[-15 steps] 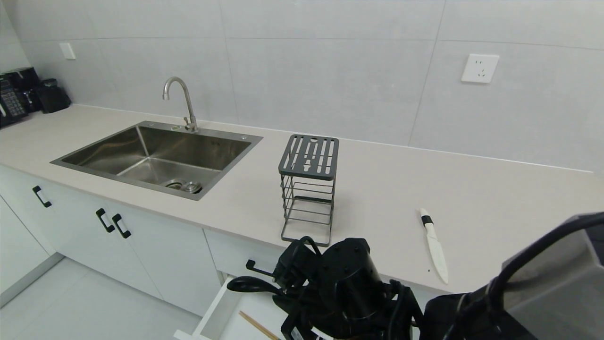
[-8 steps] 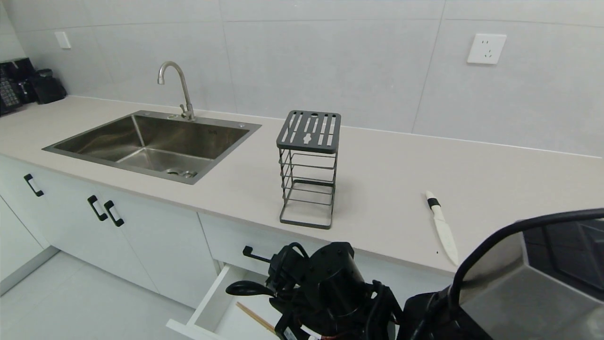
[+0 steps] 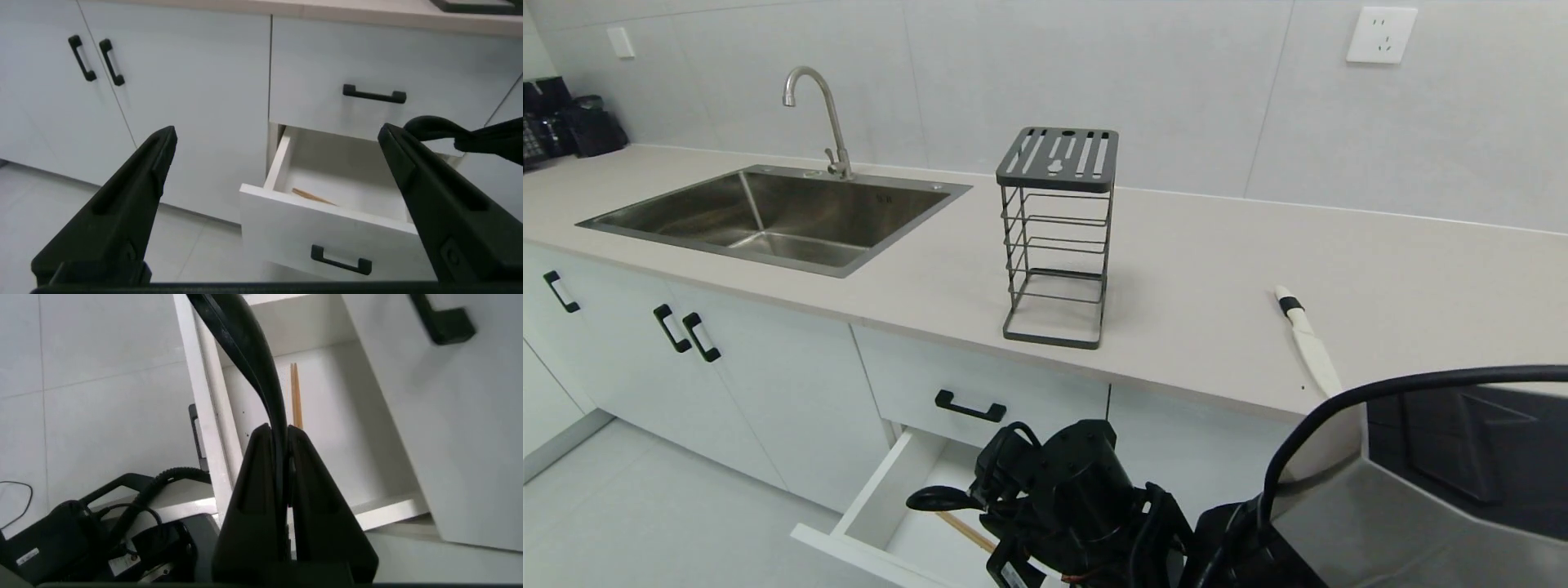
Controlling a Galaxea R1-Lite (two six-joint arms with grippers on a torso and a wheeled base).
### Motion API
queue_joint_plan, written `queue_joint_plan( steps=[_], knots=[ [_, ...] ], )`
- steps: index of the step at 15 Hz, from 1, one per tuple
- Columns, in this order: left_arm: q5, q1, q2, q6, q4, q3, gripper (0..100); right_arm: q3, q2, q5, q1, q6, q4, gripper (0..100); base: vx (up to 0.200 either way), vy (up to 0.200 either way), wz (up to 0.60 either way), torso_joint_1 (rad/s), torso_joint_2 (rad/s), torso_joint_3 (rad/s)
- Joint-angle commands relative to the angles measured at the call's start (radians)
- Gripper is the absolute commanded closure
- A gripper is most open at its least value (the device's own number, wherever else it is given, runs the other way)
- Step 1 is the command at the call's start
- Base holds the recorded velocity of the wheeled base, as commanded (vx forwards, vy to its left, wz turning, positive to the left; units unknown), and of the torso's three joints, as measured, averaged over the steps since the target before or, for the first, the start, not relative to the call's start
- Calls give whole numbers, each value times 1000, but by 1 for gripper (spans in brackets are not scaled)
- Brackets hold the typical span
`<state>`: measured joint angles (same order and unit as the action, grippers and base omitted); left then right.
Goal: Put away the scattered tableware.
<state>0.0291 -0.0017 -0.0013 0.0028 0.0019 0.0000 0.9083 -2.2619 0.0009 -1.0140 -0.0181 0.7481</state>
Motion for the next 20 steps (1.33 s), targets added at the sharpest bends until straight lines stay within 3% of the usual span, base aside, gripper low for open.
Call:
queue_joint_plan(
  steps=[1, 10, 20],
  knots=[
    [0, 0, 1, 0, 0, 0, 0, 15, -18, 1, 2, -6, 0, 100, 0, 0, 0, -251, 491, 242],
    [0, 0, 1, 0, 0, 0, 0, 146, -97, 2, 23, -45, -27, 100, 0, 0, 0, -235, 419, 189],
    [0, 0, 1, 0, 0, 0, 0, 480, -331, 25, 57, -82, -105, 100, 0, 0, 0, -10, 28, 13]
  ],
)
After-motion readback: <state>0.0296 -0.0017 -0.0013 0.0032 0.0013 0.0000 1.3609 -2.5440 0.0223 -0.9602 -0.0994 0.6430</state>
